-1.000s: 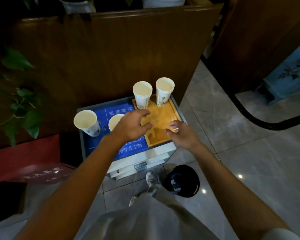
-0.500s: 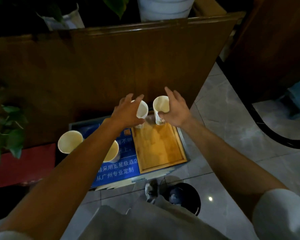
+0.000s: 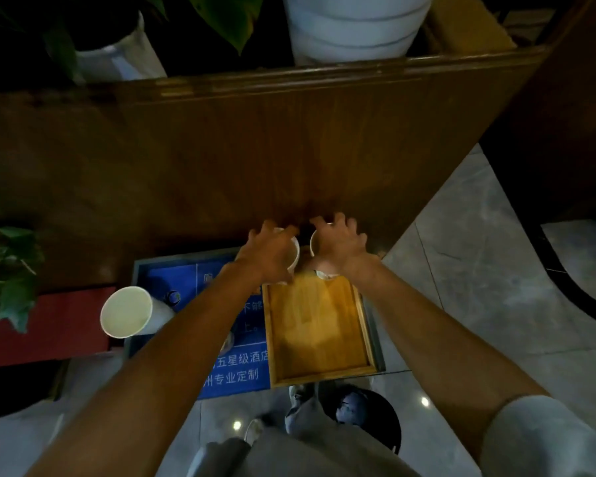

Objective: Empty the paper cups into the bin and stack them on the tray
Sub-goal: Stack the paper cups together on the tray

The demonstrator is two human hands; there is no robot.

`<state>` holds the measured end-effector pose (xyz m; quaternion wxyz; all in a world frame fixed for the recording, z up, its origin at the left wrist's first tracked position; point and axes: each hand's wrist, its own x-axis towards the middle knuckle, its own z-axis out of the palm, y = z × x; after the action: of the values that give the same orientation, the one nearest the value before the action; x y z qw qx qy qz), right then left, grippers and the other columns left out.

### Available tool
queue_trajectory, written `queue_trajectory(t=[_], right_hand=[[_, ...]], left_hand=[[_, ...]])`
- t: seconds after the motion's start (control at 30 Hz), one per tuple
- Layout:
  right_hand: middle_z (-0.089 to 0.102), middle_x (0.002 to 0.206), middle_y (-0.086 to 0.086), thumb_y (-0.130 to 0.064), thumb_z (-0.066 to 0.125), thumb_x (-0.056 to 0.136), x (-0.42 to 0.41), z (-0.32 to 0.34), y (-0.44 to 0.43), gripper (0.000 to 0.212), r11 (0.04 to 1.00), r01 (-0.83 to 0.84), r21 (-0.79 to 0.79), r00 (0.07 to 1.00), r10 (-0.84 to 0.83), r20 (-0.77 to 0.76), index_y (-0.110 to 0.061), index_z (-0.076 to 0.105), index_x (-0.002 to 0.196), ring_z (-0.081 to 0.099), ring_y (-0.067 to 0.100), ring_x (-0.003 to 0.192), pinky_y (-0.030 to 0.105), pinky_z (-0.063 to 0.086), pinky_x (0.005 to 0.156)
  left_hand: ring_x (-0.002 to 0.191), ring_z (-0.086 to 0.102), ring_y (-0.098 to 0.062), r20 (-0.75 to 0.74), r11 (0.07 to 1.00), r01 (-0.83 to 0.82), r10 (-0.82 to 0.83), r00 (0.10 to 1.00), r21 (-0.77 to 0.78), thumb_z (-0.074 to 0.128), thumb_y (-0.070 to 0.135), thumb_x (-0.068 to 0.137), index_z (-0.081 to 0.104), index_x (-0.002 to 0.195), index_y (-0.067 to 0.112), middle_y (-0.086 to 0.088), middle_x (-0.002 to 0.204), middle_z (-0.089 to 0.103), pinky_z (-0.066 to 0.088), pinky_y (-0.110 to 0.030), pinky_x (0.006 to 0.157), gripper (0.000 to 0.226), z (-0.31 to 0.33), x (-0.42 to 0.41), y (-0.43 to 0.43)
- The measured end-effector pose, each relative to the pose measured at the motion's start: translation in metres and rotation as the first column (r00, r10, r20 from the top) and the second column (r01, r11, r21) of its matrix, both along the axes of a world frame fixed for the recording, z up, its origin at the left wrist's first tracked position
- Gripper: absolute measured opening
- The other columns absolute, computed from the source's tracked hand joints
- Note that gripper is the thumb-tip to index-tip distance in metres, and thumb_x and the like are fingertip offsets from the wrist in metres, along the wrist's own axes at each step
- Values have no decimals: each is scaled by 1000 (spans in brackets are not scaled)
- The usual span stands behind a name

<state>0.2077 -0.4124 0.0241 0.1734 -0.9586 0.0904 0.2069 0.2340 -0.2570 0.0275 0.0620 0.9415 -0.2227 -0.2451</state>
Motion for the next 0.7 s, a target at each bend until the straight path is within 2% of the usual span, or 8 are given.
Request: queue_trajectory(t=[0.07,0.17,0.23,0.33,0.5,0.6,0.7], right_hand=[[27,145,14,-49,85,56,2,-3,-2,103,1000,-19,-17,1000,19,-6,-35,27,140,25,43,133,61,32,101],[19,147,12,-40,89,51,-1,-9,-9,111,998,-66,-7,997,66,-43,-41,20,139,20,44,134,61,37,98],[22,144,11,-35,89,50,-4,-10,-14,110,997,-74,1,997,74,-23,-42,19,136,26,44,130,58,42,94],[32,137,13,-35,87,50,-7,-7,-15,104,999,-43,5,999,43,27,-40,23,132,37,44,123,53,43,92],[39,128,12,-33,85,51,-18,6,-14,90,1000,3,26,997,-5,71,-41,32,123,44,40,114,47,47,82],[43,122,11,-39,82,51,-26,17,-13,84,998,47,28,991,-51,126,-41,34,121,50,40,107,44,50,79],[46,124,13,-51,79,55,-34,30,-9,89,991,120,63,971,-131,200,-45,32,129,53,43,107,46,50,83]], left_hand=[[131,34,-40,-12,999,-39,39,999,-1,89,36,55,31,135,35,-11,144,33,45,-55,103,99,-3,-1,0],[126,34,-42,4,996,-91,91,996,-10,89,27,56,32,131,37,-10,140,30,52,-51,89,94,-6,-5,-2],[123,35,-42,26,996,-91,92,995,-20,86,26,59,32,130,37,-10,137,30,53,-48,82,89,-5,-6,-2],[121,36,-41,29,996,-88,89,996,-29,84,26,62,34,129,36,-11,136,31,55,-50,83,85,-2,-6,0],[117,39,-40,24,990,-110,113,993,-88,86,31,56,36,124,37,-12,131,34,54,-49,82,85,9,-9,9],[115,42,-37,38,987,-93,99,994,-134,86,38,50,36,119,38,-10,125,41,50,-45,84,86,17,-11,18],[108,44,-35,53,965,-121,137,989,-231,86,39,48,37,116,42,-8,120,39,43,-38,76,84,29,-15,31]])
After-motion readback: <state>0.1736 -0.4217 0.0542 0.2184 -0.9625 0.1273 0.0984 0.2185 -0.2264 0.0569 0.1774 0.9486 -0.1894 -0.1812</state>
